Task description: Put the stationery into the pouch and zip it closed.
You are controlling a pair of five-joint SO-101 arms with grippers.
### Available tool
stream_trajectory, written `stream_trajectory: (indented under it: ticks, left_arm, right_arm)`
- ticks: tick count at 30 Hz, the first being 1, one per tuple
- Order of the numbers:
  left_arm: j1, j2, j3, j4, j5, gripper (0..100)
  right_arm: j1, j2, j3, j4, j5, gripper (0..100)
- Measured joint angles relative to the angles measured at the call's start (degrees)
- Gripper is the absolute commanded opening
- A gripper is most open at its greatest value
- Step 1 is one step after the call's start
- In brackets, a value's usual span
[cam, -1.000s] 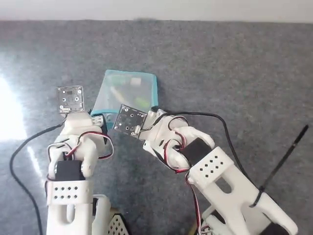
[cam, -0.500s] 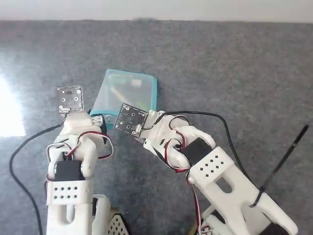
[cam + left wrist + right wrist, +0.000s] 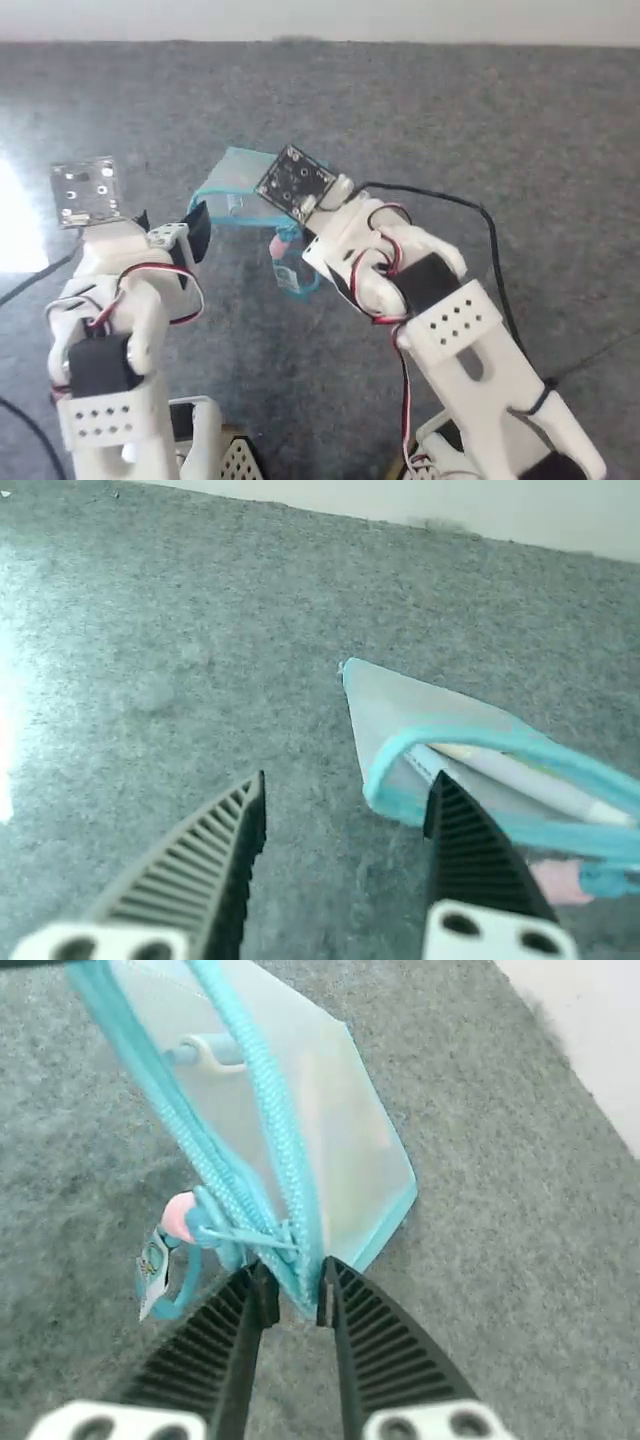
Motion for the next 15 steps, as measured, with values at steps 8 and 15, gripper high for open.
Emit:
stream_trajectory:
  ticks: [8, 15]
  left_arm:
    - [6.24, -4.57, -6.24, 13.8, -9.41, 24]
    - [16.62, -15.82, 4.92, 9.49, -12.92, 24]
  right_arm:
    - [0.7, 11.96, -10.64, 1.05, -4.66, 0.8]
    - [2.37, 12.22, -12.31, 4.22, -7.74, 0.8]
